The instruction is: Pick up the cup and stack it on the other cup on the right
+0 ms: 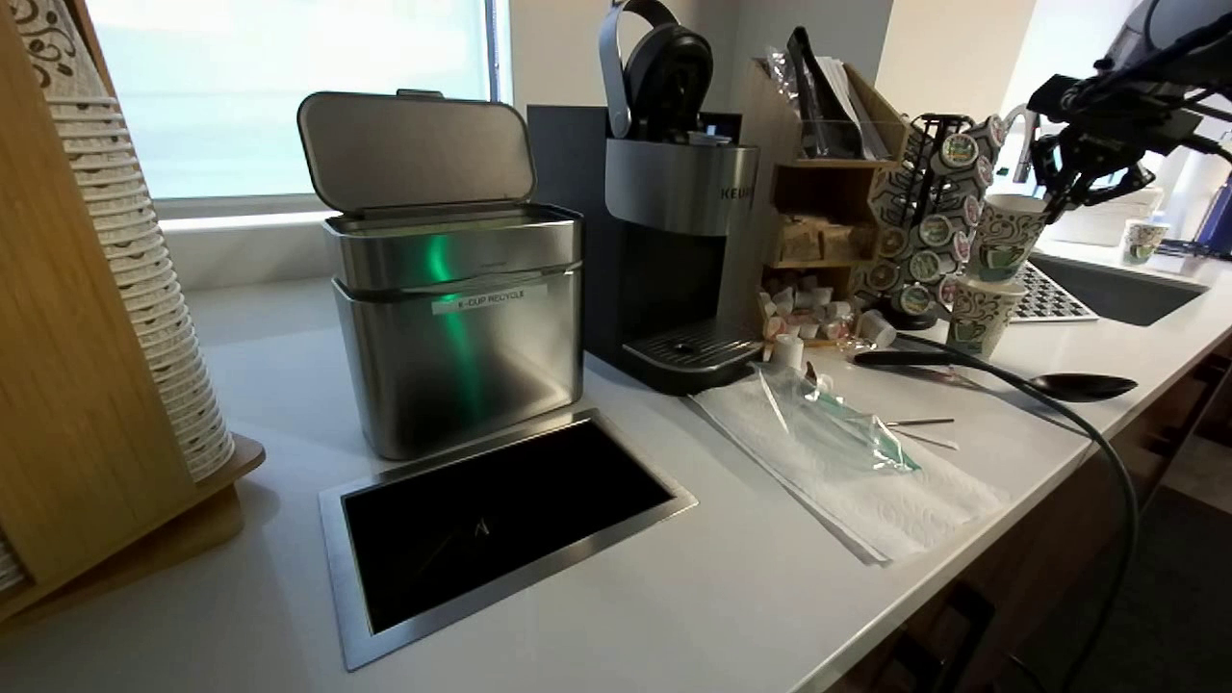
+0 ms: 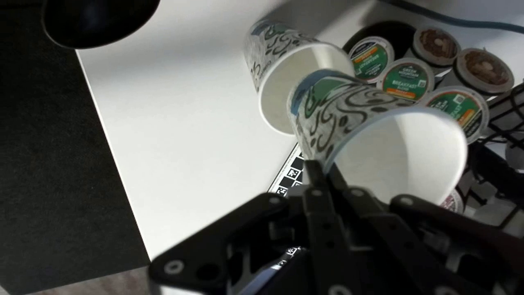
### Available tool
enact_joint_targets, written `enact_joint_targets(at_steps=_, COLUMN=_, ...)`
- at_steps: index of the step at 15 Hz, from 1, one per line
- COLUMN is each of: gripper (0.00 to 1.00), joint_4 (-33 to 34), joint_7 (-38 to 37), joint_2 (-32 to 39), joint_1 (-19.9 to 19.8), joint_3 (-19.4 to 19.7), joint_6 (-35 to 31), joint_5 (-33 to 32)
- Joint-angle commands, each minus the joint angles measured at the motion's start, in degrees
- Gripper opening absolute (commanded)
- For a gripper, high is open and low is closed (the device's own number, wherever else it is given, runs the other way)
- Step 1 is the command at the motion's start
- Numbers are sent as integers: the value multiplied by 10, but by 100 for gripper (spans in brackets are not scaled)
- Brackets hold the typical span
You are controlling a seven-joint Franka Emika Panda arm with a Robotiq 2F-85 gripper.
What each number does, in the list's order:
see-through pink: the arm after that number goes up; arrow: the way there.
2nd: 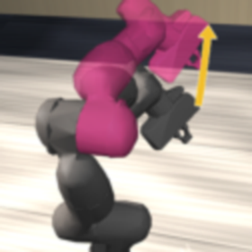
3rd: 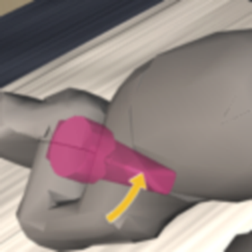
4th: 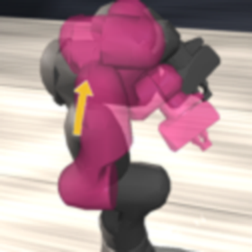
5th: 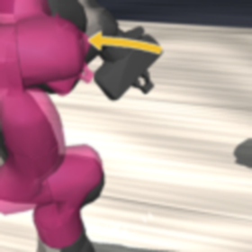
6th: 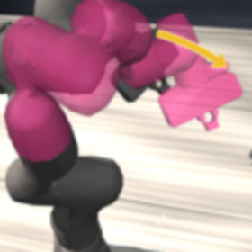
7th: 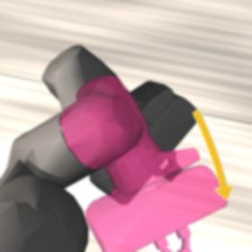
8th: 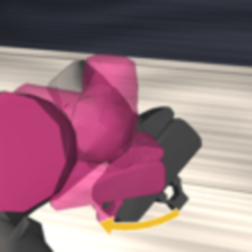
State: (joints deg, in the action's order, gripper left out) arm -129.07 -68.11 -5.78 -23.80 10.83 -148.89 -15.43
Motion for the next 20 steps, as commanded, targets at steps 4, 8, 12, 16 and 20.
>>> enact_joint_targets(at_steps=4, gripper=1, joint_4=-6, joint_7=-41, joint_2=-13, joint_1=12, joint_3=10, joint_6=25, joint_5=-28)
enact_joint_targets(at_steps=8, gripper=1, joint_4=-9, joint_7=-57, joint_2=-17, joint_1=12, joint_3=14, joint_6=30, joint_5=-39)
enact_joint_targets(at_steps=12, gripper=1, joint_4=-11, joint_7=-51, joint_2=-19, joint_1=15, joint_3=14, joint_6=37, joint_5=-34)
enact_joint_targets(at_steps=16, gripper=1, joint_4=-10, joint_7=-53, joint_2=-22, joint_1=17, joint_3=13, joint_6=49, joint_5=-37)
enact_joint_targets(at_steps=20, gripper=44, joint_4=-8, joint_7=-55, joint_2=-20, joint_1=16, joint_3=14, joint_6=46, joint_5=-34)
